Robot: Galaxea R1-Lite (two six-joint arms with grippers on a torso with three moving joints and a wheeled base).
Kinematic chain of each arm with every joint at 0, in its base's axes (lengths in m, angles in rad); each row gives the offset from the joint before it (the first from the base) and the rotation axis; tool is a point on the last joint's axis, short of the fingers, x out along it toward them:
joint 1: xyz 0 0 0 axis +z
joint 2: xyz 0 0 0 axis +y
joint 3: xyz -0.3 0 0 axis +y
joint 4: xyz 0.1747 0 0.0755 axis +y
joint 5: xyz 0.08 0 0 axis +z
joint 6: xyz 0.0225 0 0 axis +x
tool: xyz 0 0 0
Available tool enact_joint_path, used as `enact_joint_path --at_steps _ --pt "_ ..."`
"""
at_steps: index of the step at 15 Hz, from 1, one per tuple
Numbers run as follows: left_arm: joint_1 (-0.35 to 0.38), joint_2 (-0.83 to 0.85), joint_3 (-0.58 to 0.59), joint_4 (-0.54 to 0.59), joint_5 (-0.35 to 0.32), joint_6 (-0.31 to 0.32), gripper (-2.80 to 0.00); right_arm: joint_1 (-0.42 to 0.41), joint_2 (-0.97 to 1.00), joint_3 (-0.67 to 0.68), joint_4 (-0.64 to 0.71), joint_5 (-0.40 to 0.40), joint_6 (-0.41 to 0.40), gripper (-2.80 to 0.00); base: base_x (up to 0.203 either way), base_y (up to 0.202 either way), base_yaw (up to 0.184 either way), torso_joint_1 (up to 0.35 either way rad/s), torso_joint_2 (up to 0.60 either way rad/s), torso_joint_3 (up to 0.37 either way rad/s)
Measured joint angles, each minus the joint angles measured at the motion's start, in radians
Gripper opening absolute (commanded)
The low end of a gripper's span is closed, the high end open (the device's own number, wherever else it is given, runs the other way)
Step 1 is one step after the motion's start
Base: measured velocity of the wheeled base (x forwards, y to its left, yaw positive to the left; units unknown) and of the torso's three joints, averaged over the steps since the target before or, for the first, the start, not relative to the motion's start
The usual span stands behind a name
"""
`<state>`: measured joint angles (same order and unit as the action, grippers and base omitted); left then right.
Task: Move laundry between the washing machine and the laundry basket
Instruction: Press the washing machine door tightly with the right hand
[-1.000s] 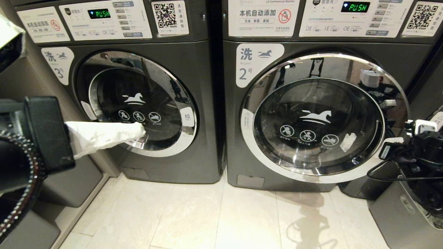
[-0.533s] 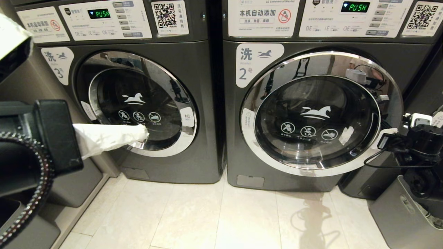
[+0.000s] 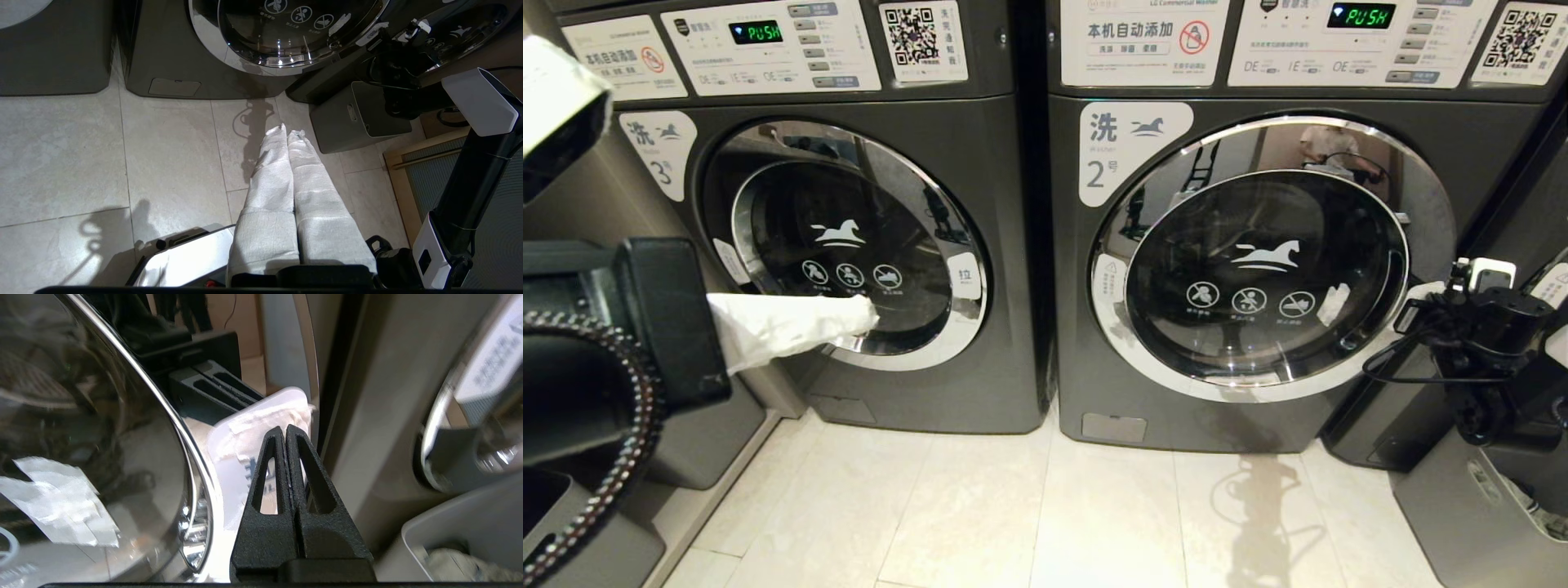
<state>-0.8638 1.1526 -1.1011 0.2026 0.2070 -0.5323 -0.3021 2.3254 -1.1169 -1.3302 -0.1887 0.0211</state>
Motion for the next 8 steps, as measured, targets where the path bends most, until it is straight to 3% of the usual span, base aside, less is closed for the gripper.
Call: enact_joint_path --at_steps 8 --pt "0.000 0.000 0.005 0.000 0.004 0.000 -2.80 0.000 0.102 -0.193 0.002 0.049 -0.039 -2.80 0.000 0.000 0.000 0.000 0.00 0.000"
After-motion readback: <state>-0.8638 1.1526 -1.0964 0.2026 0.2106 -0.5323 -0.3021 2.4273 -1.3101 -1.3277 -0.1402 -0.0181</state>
